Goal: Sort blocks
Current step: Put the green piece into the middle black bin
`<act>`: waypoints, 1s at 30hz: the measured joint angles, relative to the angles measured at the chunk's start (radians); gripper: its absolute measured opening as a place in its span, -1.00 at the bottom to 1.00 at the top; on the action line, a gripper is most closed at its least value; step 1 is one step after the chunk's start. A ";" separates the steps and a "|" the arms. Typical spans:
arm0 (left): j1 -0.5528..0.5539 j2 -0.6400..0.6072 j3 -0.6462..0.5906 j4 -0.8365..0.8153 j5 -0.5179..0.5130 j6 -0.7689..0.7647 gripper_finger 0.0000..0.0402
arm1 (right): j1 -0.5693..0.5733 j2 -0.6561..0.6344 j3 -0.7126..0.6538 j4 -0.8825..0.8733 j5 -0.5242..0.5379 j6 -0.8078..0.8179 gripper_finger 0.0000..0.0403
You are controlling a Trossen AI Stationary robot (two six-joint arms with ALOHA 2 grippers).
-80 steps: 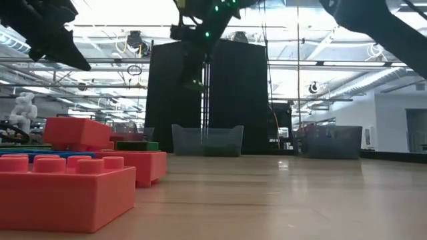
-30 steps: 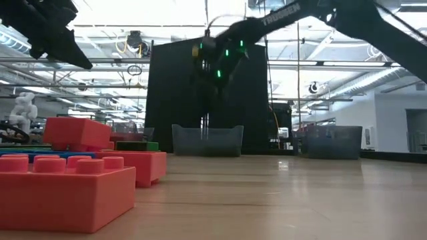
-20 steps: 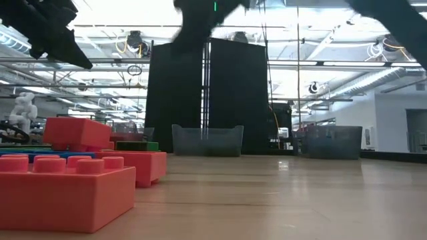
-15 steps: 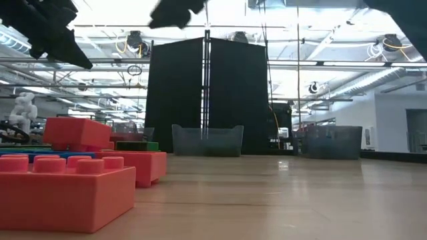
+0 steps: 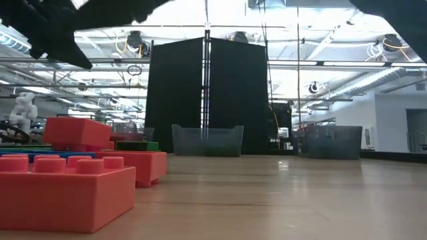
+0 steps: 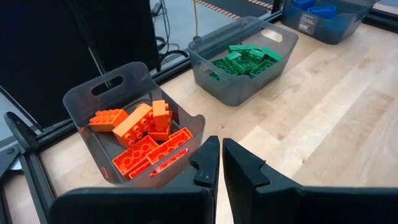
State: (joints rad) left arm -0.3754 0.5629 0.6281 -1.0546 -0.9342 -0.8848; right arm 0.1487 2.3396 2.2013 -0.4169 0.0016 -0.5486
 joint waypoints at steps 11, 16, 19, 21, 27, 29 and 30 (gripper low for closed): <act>0.000 0.007 0.000 0.002 0.023 0.000 -0.89 | -0.005 0.114 0.000 -0.040 -0.006 -0.205 -0.08; 0.000 0.019 0.000 0.002 0.023 0.000 -0.89 | -0.005 0.139 -0.001 -0.037 -0.008 -0.177 -0.08; 0.000 0.026 0.000 0.002 0.023 0.000 -0.89 | -0.006 0.146 0.000 -0.021 -0.009 -0.204 -0.08; 0.000 0.029 0.000 0.002 0.023 0.000 -0.89 | -0.006 0.156 0.000 -0.011 -0.010 -0.215 -0.08; 0.000 0.039 0.000 0.003 0.023 0.001 -0.89 | -0.010 0.195 0.001 0.055 -0.010 -0.160 -0.08; 0.000 0.041 0.000 0.003 0.023 0.000 -0.89 | -0.014 0.202 0.000 0.042 -0.010 -0.137 -0.08; 0.000 0.042 0.000 0.003 0.023 0.000 -0.89 | -0.016 0.213 0.000 0.055 -0.010 -0.135 -0.08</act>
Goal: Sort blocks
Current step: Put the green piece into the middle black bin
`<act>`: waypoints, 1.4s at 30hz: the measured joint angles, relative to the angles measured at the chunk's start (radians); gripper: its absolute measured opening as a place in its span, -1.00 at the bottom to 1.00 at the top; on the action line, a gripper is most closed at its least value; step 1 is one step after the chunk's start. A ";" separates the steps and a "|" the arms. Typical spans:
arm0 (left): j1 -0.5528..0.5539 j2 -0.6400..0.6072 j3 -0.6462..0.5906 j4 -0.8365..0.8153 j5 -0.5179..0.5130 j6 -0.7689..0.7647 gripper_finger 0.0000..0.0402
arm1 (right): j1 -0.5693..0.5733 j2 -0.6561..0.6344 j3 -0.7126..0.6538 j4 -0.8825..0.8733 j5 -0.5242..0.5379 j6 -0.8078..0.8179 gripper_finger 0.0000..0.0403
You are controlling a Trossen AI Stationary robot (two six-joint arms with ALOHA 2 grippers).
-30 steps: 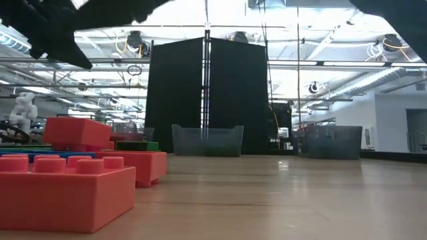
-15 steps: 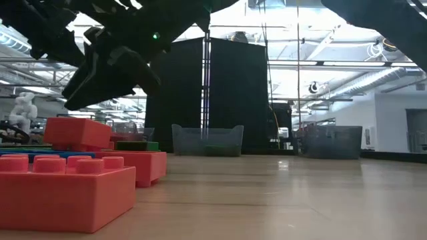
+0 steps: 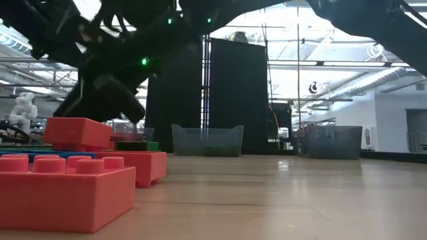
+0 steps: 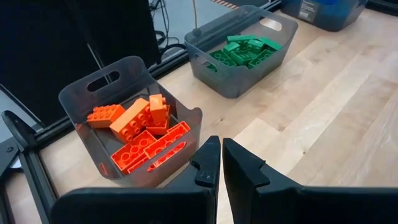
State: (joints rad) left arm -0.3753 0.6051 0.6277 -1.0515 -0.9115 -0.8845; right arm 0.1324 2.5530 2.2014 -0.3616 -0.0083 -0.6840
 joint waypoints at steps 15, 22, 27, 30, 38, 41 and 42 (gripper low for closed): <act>0.000 0.002 0.000 0.000 0.000 0.001 -0.89 | -0.056 -0.008 0.001 -0.336 0.147 0.133 -0.08; 0.000 0.004 0.000 0.000 -0.001 0.001 -0.89 | -0.093 -0.049 -0.001 -0.492 0.130 0.231 -0.08; 0.000 0.007 0.000 0.002 0.000 0.001 -0.89 | -0.102 -0.160 -0.003 -0.521 0.059 0.276 -0.08; 0.000 0.008 0.000 0.003 0.000 0.002 -0.89 | -0.111 -0.256 0.001 -0.599 0.051 0.322 -0.08; 0.000 0.009 0.000 0.003 0.006 0.002 -0.89 | -0.249 -0.425 -0.124 -0.929 -0.099 0.471 -0.08; 0.000 0.009 0.000 0.003 0.015 0.002 -0.89 | -0.263 -0.521 -0.287 -0.908 -0.096 0.454 -0.10; 0.000 0.010 0.000 0.003 0.020 0.002 -0.89 | -0.264 -0.558 -0.355 -0.861 -0.098 0.450 -0.12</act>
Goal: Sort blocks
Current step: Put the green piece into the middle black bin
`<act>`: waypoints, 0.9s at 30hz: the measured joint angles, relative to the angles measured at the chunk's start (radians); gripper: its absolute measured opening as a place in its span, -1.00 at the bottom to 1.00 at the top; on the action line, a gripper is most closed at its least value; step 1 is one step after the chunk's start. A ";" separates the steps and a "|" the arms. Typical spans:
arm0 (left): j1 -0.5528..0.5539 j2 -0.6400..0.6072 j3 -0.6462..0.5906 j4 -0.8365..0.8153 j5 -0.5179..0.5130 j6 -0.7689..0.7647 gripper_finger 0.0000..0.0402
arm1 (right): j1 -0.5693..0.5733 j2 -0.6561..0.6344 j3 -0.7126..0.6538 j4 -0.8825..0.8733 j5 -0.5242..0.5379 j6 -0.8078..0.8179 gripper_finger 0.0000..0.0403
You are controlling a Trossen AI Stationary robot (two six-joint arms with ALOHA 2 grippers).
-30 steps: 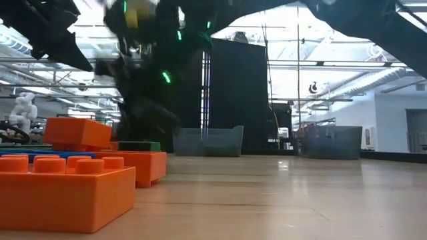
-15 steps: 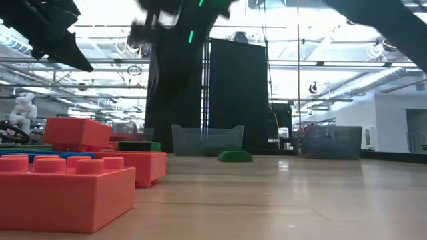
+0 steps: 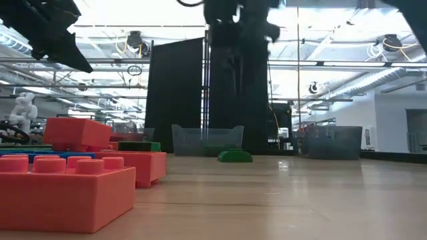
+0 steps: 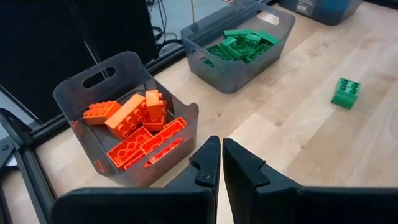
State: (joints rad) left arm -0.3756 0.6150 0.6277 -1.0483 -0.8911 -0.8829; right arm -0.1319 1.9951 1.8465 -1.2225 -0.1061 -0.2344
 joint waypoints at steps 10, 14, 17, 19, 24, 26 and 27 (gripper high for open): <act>0.000 0.001 0.000 0.001 0.001 0.000 -0.89 | 0.037 -0.155 -0.394 0.480 0.049 -0.016 -0.19; 0.000 0.001 0.000 0.001 0.001 0.001 -0.89 | 0.057 -0.118 -0.395 0.507 0.057 -0.044 -0.07; 0.000 0.001 0.000 0.001 0.000 0.001 -0.89 | 0.063 -0.090 -0.397 0.501 0.078 -0.052 0.10; 0.000 0.002 0.000 0.001 0.000 0.001 -0.89 | 0.062 -0.077 -0.397 0.493 0.113 -0.061 0.23; 0.000 0.005 0.000 0.001 0.000 0.001 -0.89 | 0.057 -0.043 -0.396 0.499 0.187 -0.067 0.48; 0.000 0.006 0.000 0.001 0.000 0.001 -0.89 | 0.048 -0.035 -0.394 0.502 0.182 -0.073 0.51; 0.000 0.006 0.000 0.001 -0.001 0.001 -0.89 | 0.045 -0.030 -0.394 0.502 0.179 -0.072 0.51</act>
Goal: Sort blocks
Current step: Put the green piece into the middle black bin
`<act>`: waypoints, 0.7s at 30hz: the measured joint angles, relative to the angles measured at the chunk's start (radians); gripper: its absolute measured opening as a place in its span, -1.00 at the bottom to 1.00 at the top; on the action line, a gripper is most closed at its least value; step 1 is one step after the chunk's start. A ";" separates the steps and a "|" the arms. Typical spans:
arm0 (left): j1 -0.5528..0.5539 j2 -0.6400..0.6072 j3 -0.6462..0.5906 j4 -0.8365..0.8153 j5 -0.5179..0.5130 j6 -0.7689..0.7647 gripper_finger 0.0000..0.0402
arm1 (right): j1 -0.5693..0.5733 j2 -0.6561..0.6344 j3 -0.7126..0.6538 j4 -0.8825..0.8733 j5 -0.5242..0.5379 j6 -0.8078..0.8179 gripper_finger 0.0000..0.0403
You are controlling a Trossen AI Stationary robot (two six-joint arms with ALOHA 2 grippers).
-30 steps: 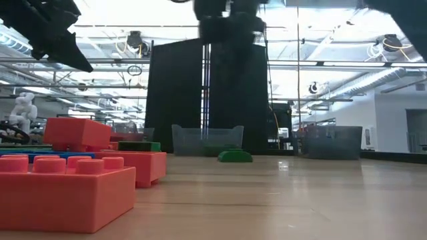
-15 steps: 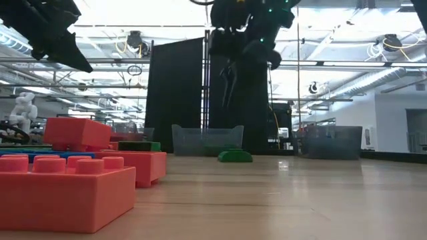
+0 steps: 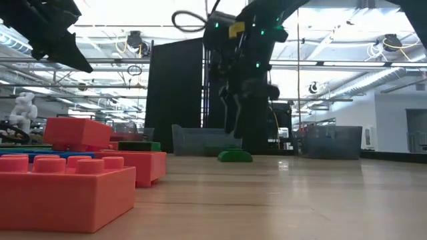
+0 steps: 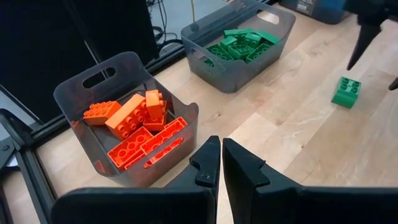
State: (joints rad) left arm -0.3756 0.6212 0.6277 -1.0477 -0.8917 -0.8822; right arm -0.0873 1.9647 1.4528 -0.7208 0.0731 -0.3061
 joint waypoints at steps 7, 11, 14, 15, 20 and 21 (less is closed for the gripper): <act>0.000 0.001 0.000 -0.001 0.000 0.000 -0.89 | -0.030 0.065 0.000 0.015 0.001 -0.023 0.46; 0.000 0.002 0.000 -0.001 -0.001 0.000 -0.89 | -0.052 0.107 0.000 0.020 -0.001 -0.023 0.46; 0.000 0.002 0.000 -0.001 -0.004 0.000 -0.89 | -0.063 0.121 0.002 0.022 -0.008 -0.026 0.45; 0.000 0.002 0.000 -0.001 -0.004 0.000 -0.89 | -0.064 0.124 0.003 0.023 -0.020 -0.029 0.45; 0.000 0.003 0.000 -0.001 -0.004 0.000 -0.89 | -0.070 0.128 0.003 0.020 -0.033 -0.022 0.26; 0.000 0.003 0.000 -0.001 -0.004 0.000 -0.89 | -0.069 0.128 0.003 0.019 -0.033 -0.022 0.17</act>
State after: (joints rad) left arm -0.3753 0.6239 0.6277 -1.0485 -0.8955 -0.8822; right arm -0.1561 2.0927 1.4555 -0.7014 0.0404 -0.3283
